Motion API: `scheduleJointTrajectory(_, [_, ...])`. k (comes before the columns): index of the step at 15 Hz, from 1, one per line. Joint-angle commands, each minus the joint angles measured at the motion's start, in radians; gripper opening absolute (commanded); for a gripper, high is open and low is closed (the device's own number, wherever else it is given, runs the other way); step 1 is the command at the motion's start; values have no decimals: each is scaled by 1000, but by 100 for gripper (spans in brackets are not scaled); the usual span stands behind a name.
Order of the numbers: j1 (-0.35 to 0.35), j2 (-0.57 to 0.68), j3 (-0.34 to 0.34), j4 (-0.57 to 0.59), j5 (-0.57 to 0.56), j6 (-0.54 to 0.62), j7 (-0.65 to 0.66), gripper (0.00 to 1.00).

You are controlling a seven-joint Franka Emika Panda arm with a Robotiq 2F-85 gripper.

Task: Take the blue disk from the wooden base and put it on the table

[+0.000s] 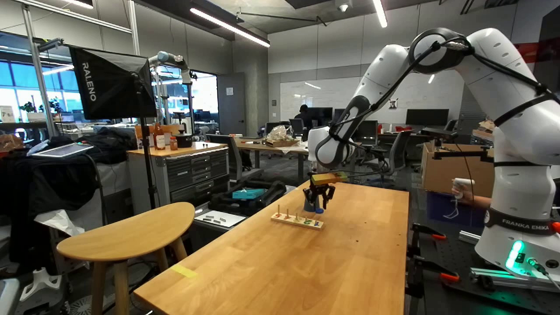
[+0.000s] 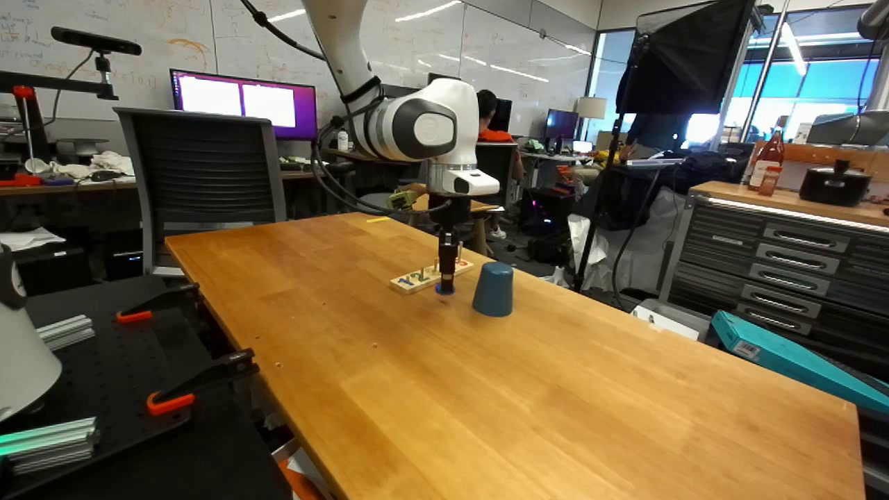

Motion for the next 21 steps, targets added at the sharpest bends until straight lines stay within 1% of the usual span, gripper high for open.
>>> scheduleJointTrajectory(1, [20,-27,-7,17,-12,-47,20,83])
scheduleJointTrajectory(2, [31,-68,-7,8,-28,-85,8,92])
scheduleJointTrajectory(3, [39,-109,-8,2,-46,-122,-1,98])
scheduleJointTrajectory(4, [48,-168,-6,-6,-74,-195,-20,100])
scheduleJointTrajectory(7, [21,-285,46,15,-115,-430,-141,100])
scheduleJointTrajectory(10, [12,-420,90,39,-136,-667,-258,100])
scheduleJointTrajectory(13, [10,-555,140,52,-161,-841,-349,100])
scheduleJointTrajectory(14, [7,-590,157,54,-152,-875,-371,100])
scheduleJointTrajectory(15, [-10,-510,156,62,-137,-806,-318,100])
scheduleJointTrajectory(16, [-10,-549,169,62,-136,-839,-334,100])
scheduleJointTrajectory(18, [-10,-589,182,59,-134,-865,-345,100])
scheduleJointTrajectory(21, [-13,-586,181,52,-135,-866,-352,100])
